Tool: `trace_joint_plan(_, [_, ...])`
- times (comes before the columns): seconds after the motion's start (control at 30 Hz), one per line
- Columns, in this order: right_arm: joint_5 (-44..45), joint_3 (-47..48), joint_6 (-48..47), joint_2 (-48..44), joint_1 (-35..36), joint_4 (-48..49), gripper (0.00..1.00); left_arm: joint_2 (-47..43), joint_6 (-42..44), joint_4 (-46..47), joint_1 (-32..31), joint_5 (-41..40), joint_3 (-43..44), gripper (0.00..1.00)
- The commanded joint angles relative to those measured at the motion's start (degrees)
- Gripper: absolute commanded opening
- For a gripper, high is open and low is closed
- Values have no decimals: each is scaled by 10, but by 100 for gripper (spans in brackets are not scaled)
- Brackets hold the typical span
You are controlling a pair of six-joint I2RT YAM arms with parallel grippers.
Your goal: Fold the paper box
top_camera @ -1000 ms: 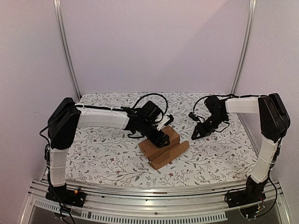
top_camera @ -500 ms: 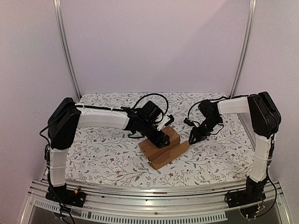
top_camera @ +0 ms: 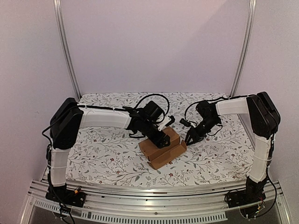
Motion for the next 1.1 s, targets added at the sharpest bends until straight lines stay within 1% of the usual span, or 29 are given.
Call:
trace_joint_plan(0.0, [-32,0,-7,-3,7,-12,33,43,-1,2,-8,2,0,78])
trace_joint_plan(0.13, [-21,7,-13,12,15,-23,38,52,-1,2,-11,0,4,78])
trace_joint_plan(0.4, [66,18,-15,33,40,-38,40,70,2,-2,-23,-8,12,78])
trace_joint_plan(0.63, [113,20,-12,54,49,-41,40,75,3,-2,-29,-12,14,78])
trace_joint_plan(0.83, [153,5,-8,55,55,-37,46,79,3,-2,-33,-18,11,78])
trace_joint_plan(1.0, [179,-17,-5,42,56,-27,68,76,8,1,-36,-21,5,78])
trace_joint_plan(1.03, [184,-18,-5,43,57,-26,76,74,9,5,-37,-22,4,78])
trace_joint_plan(1.07, [191,-20,-5,44,57,-27,96,74,8,7,-37,-21,2,78])
